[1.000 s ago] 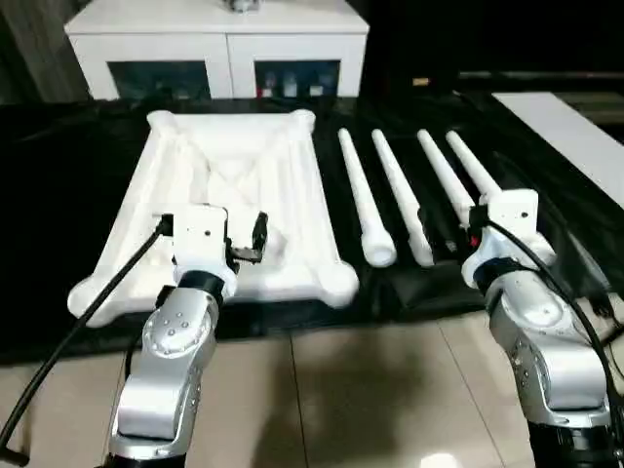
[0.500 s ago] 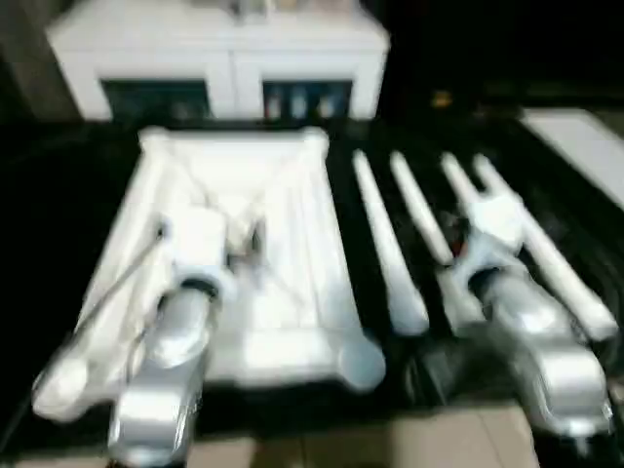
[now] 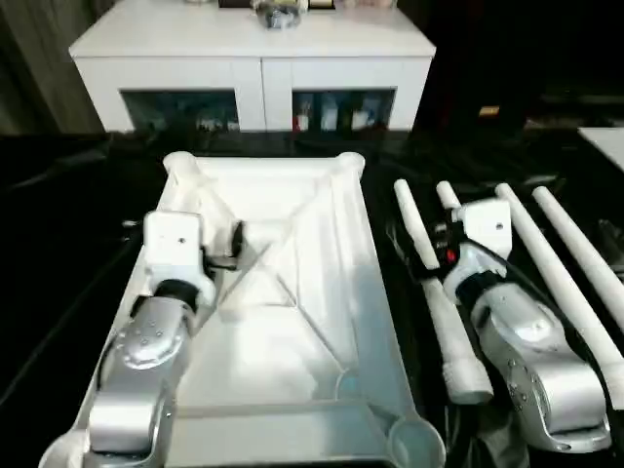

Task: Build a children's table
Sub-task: Move to table

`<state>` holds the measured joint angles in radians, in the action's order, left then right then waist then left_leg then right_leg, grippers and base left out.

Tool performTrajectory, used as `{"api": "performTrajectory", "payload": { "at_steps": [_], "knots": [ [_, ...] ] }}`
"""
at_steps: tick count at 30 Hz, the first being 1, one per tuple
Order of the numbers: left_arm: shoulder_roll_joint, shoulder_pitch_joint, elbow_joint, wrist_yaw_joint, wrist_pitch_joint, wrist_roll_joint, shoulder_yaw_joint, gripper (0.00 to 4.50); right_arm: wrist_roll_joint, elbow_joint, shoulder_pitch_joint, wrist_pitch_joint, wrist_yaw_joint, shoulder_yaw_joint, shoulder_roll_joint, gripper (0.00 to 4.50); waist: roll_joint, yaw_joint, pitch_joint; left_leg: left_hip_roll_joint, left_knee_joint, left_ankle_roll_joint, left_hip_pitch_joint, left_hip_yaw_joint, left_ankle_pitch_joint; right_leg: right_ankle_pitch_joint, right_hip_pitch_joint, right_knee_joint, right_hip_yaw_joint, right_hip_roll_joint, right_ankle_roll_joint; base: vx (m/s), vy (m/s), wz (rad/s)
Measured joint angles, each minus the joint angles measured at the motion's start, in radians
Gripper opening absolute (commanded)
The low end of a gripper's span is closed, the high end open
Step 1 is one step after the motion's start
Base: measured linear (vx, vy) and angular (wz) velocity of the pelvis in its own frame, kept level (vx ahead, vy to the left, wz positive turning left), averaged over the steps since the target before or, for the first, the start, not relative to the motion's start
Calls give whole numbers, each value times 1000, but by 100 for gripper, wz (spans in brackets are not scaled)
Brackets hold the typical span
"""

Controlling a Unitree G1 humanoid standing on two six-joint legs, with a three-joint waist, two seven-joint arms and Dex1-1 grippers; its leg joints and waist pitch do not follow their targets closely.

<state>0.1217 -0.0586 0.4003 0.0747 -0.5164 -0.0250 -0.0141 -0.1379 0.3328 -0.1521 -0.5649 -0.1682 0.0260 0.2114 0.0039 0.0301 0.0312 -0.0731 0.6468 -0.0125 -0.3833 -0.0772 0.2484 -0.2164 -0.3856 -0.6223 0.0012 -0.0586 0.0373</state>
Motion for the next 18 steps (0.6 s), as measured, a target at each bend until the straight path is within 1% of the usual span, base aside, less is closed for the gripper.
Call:
{"api": "performTrajectory", "payload": {
  "at_steps": [1, 3, 4, 5, 6, 7, 9, 10, 11, 13, 14, 15, 17, 18],
  "knots": [
    [12, 2, 0, 7, -7, -1, -1, 450, -1, -2, -8, -3, -9, -3, 0, 445, 1, -1, 2, -10, -1, -4, 7, -7, 2, 4, 8, 7, -9, 0, -7, -51, -22, 7],
    [31, 1, 0, 27, -18, -8, -1, 450, -8, -24, -30, -13, -19, -7, 9, 445, -4, -1, 9, -26, -2, -8, 18, -24, 0, 7, 20, 9, -16, -1, -13, -51, -28, 12],
    [35, 0, 0, 38, -23, -13, 1, 450, -9, -33, -39, -17, -22, -10, 19, 445, -8, -1, 12, -30, -2, -8, 21, -30, 0, 7, 23, 9, -16, -1, -12, -88, -31, 9],
    [50, -5, -4, 68, -25, -22, 8, 450, -20, -40, -47, -25, -39, -18, 30, 445, -12, 2, 16, -32, -2, -8, 22, -34, 0, 4, 22, 9, -16, -1, -8, -95, -23, 11],
    [72, -17, -12, 97, -27, -27, 20, 450, -32, -44, -48, -31, -57, -23, 43, 445, -12, 5, 19, -34, -3, -9, 22, -37, 0, 4, 20, 10, -16, -1, -7, -95, -23, 11],
    [98, -36, -17, 137, -26, -31, 39, 450, -50, -53, -48, -37, -84, -26, 57, 445, -8, 6, 22, -36, -3, -9, 22, -41, 0, 4, 21, 11, -15, -1, -7, -86, -13, 12],
    [123, -60, -21, 183, -22, -39, 65, 450, -67, -66, -45, -44, -120, -26, 76, 445, -1, 5, 24, -37, -4, -9, 22, -46, 0, 4, 21, 11, -14, -4, -8, -61, 7, 4],
    [128, -73, -25, 212, -22, -51, 76, 450, -70, -67, -39, -43, -150, -25, 97, 445, 6, 5, 24, -37, -3, -10, 19, -47, -1, 5, 23, 11, -14, -5, -9, 0, 0, 0],
    [140, -85, -27, 259, -23, -72, 97, 450, -86, -69, -31, -43, -202, -23, 147, 445, 13, 5, 24, -37, -3, -10, 16, -50, -2, 9, 22, 12, -14, -8, -11, 0, 0, 0],
    [164, -101, -28, 351, -35, -122, 128, 450, -110, -68, -1, -36, -298, -34, 223, 445, 15, 4, 24, -37, -3, -9, 16, -59, -5, 21, 20, 9, -15, -14, -12, 0, 0, 0],
    [186, -105, -22, 404, -51, -154, 143, 450, -126, -67, 11, -34, -346, -39, 258, 445, 16, 4, 24, -38, -3, -9, 17, -61, -6, 21, 19, 7, -15, -15, -12, 0, 0, 0],
    [216, -106, -12, 456, -69, -183, 159, 450, -140, -58, 22, -32, -391, -41, 294, 445, 17, 4, 24, -39, -4, -9, 17, -63, -6, 21, 18, 8, -15, -15, -11, 0, 0, 0],
    [263, -106, 16, 551, -109, -238, 184, 450, -158, -43, 37, -23, -464, -62, 342, 445, 20, -2, 23, -42, -5, -4, 16, -66, -9, 20, 16, 7, -16, -14, -11, 0, 0, 0],
    [312, -106, 47, 610, -136, -271, 206, 450, -171, -22, 49, -21, -504, -61, 381, 445, 22, -3, 23, -43, -6, -3, 16, -66, -11, 19, 15, 6, -17, -14, -10, 0, 0, 0]
  ]
}}
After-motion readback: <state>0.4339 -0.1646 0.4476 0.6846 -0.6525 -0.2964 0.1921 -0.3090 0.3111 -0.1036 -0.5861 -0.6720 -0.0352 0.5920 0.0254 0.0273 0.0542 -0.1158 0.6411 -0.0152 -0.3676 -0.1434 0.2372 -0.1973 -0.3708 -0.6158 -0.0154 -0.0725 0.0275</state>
